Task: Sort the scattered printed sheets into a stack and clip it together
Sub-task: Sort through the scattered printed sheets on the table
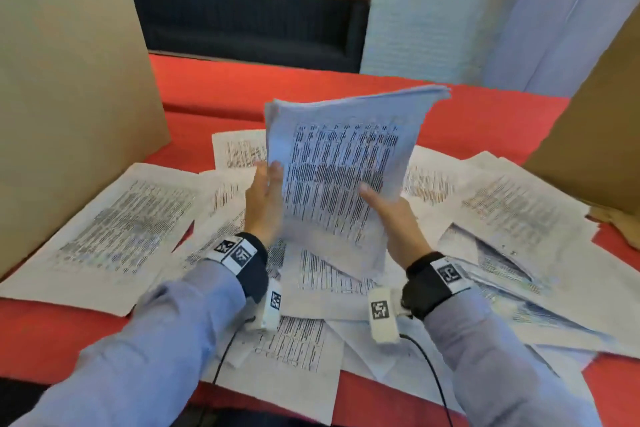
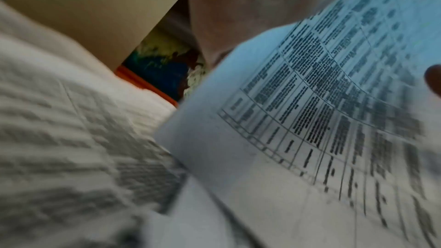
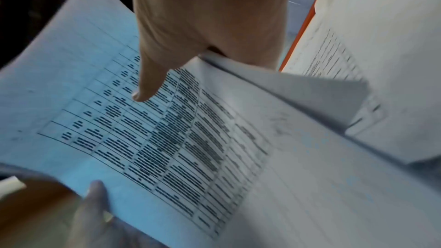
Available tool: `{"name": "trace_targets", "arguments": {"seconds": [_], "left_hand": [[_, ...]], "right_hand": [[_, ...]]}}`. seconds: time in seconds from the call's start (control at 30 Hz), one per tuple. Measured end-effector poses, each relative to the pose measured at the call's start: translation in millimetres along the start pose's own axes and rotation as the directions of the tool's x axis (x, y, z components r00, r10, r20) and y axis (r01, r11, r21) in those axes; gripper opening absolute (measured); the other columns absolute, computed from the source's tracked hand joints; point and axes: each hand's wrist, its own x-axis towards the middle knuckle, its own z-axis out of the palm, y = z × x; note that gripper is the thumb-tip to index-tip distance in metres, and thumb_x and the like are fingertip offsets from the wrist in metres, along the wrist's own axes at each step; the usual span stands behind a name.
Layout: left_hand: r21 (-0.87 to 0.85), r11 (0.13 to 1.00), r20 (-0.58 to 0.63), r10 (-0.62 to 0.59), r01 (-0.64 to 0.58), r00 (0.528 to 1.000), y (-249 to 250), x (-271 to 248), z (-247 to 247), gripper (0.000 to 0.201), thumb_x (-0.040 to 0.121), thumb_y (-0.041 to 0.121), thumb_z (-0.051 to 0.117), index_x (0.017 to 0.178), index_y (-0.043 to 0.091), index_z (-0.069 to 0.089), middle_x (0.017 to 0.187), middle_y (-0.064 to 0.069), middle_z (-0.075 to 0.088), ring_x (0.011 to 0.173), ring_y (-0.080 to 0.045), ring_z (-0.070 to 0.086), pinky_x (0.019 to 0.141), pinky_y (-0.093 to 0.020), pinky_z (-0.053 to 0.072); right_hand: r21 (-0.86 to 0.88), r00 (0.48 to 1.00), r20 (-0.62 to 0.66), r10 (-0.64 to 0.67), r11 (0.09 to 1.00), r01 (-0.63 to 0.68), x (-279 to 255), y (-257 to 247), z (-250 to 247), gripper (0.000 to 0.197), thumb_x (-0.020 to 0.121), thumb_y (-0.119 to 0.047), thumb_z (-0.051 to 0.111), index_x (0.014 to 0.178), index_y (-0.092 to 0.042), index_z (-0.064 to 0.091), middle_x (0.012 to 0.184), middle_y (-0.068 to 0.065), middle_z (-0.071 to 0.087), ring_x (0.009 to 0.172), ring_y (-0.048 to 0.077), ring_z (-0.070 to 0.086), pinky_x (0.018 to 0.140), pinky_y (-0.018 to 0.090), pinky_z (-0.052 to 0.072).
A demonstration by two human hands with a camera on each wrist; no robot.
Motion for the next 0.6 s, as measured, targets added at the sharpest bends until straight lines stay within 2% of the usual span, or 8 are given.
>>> {"name": "trace_targets", "arguments": {"seconds": [0.07,0.13,0.2,0.3,0.37,0.43,0.5,0.6], "left_hand": [[-0.077,0.994,-0.182,0.063,-0.078,0.981,1,7,7,0.048,0.098,0.038,0.040,0.112,-0.005,0.054,0.116,-0.026,0.061,0.107,-0.023,0.059,0.092,-0.032,0.043],[-0.176,0.977,-0.302,0.059,-0.117,0.951,8,16,5,0.029,0.092,0.044,0.046,0.087,0.017,0.053,0.082,-0.006,0.059,0.073,0.002,0.053,0.069,-0.021,0.043],[-0.222,0.974,-0.189,0.008,-0.051,0.982,6,18,2,0.029,0.090,0.054,0.042,0.104,0.030,0.048,0.101,0.001,0.057,0.089,0.004,0.051,0.082,-0.017,0.036],[-0.159,0.985,-0.015,-0.068,0.065,0.998,-9,11,8,0.048,0.099,0.041,0.036,0.136,0.010,0.043,0.141,-0.010,0.046,0.124,-0.009,0.041,0.098,-0.022,0.024],[-0.190,0.982,-0.194,-0.021,-0.016,0.981,-5,15,10,0.032,0.095,0.037,0.049,0.095,0.007,0.062,0.102,-0.022,0.063,0.096,-0.019,0.060,0.084,-0.022,0.036],[-0.216,0.971,-0.395,0.011,-0.105,0.919,7,25,2,0.031,0.091,0.035,0.055,0.065,0.022,0.046,0.065,-0.001,0.049,0.060,0.002,0.047,0.063,-0.012,0.034],[-0.207,0.963,-0.418,0.072,-0.172,0.906,5,34,-12,0.022,0.087,0.039,0.053,0.074,0.023,0.048,0.070,0.003,0.050,0.063,0.008,0.048,0.062,-0.010,0.038],[-0.143,0.987,-0.147,0.053,-0.074,0.988,-23,25,-21,0.062,0.084,0.041,0.042,0.137,0.010,0.039,0.135,-0.007,0.049,0.127,-0.014,0.046,0.106,-0.028,0.034]], "right_hand": [[0.135,0.999,-0.034,0.012,0.991,-0.007,4,-5,3,0.042,0.073,-0.053,0.074,0.111,-0.037,0.063,0.124,-0.004,0.066,0.118,0.013,0.059,0.109,0.048,0.038],[0.253,1.000,-0.003,0.021,0.967,-0.020,12,-5,-3,0.044,0.070,-0.052,0.075,0.111,-0.042,0.060,0.131,-0.009,0.061,0.127,0.016,0.053,0.111,0.050,0.035],[0.122,0.990,0.134,0.029,0.991,-0.046,12,0,-8,0.044,0.077,-0.049,0.069,0.117,-0.043,0.052,0.133,-0.021,0.050,0.128,0.006,0.046,0.115,0.040,0.028],[-0.192,0.948,0.278,0.156,0.976,-0.104,11,19,-3,0.067,0.070,-0.050,0.078,0.129,-0.034,0.052,0.139,-0.012,0.053,0.127,0.011,0.051,0.115,0.045,0.029],[-0.104,0.957,0.267,0.116,0.990,-0.090,14,19,2,0.059,0.074,-0.039,0.079,0.126,-0.027,0.055,0.133,-0.004,0.060,0.123,0.016,0.057,0.111,0.051,0.037],[0.075,0.973,0.228,0.035,0.996,-0.053,18,10,1,0.036,0.084,-0.025,0.070,0.118,-0.024,0.059,0.124,0.003,0.065,0.116,0.022,0.062,0.102,0.048,0.046],[0.067,0.988,0.152,-0.028,0.998,0.018,22,7,-7,0.031,0.088,-0.023,0.066,0.118,-0.017,0.061,0.118,0.009,0.068,0.109,0.025,0.066,0.095,0.045,0.053],[-0.105,0.999,0.044,-0.032,0.994,0.037,23,24,-10,0.029,0.087,-0.020,0.069,0.113,-0.011,0.065,0.109,0.006,0.072,0.100,0.021,0.069,0.094,0.045,0.053]]}}
